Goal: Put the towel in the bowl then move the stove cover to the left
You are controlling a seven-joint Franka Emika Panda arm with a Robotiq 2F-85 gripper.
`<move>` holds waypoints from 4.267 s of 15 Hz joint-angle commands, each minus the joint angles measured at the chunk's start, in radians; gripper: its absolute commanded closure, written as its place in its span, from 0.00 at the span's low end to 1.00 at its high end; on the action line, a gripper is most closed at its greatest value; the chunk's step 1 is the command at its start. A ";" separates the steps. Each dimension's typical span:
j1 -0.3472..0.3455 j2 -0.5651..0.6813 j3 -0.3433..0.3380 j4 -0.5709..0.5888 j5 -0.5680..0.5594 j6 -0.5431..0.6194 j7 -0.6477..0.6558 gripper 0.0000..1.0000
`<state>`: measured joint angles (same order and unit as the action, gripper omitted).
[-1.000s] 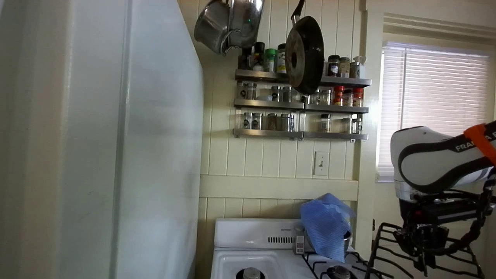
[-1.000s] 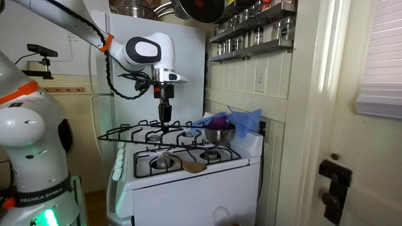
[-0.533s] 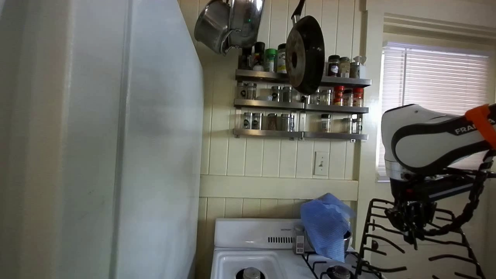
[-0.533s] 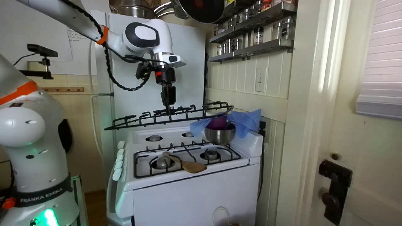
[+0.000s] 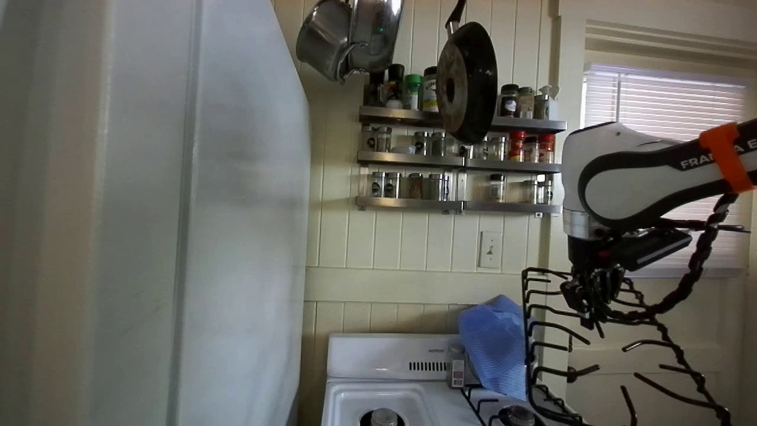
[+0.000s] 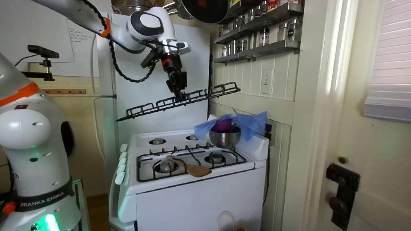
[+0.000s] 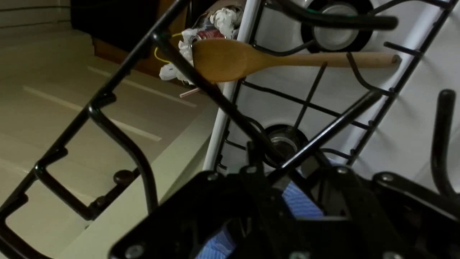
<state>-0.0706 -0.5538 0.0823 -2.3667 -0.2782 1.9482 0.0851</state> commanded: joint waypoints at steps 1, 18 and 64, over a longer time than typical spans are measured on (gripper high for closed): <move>0.048 0.067 -0.001 0.124 -0.001 -0.040 -0.067 0.92; 0.148 0.281 0.115 0.207 0.032 0.046 0.125 0.92; 0.393 0.895 0.113 0.601 -0.075 0.160 0.218 0.92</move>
<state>0.2991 0.3266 0.2128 -1.8058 -0.3657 2.1315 0.3198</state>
